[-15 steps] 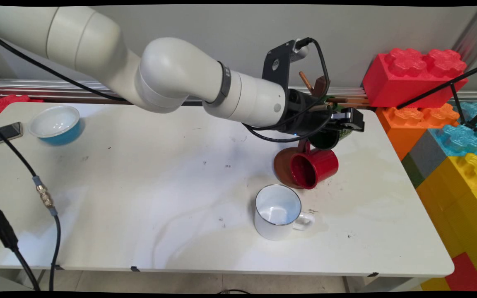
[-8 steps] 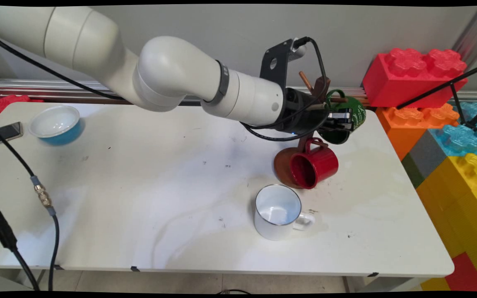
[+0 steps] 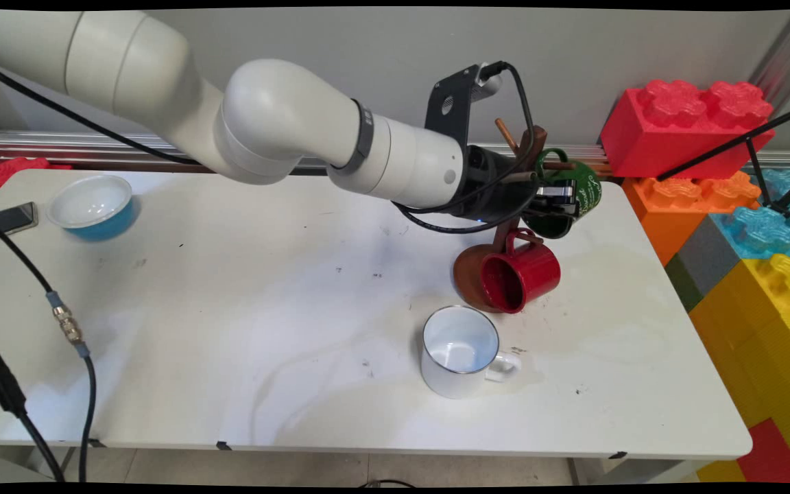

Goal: Place the picked object on the table

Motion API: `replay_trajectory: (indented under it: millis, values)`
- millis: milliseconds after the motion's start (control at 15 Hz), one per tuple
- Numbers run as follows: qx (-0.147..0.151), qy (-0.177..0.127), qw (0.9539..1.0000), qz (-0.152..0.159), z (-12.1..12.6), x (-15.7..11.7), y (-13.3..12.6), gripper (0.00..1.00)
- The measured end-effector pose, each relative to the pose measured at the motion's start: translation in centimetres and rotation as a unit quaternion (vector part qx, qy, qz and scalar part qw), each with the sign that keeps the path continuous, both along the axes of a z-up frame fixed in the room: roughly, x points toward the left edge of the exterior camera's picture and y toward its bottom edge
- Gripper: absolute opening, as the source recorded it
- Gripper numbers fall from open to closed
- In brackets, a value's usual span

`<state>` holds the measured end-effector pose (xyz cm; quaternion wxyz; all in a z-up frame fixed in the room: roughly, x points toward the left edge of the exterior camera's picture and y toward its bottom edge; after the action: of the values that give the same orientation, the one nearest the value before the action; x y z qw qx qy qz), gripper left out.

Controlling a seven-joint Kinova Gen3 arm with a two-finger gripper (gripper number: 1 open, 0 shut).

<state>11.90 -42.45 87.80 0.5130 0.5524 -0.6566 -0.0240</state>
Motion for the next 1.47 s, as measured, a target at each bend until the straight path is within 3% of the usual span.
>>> replay_trajectory:
  millis: [1467]
  values:
    - [0.009,0.016,0.9997,-0.017,1.7,-0.6,1.7,0.0]
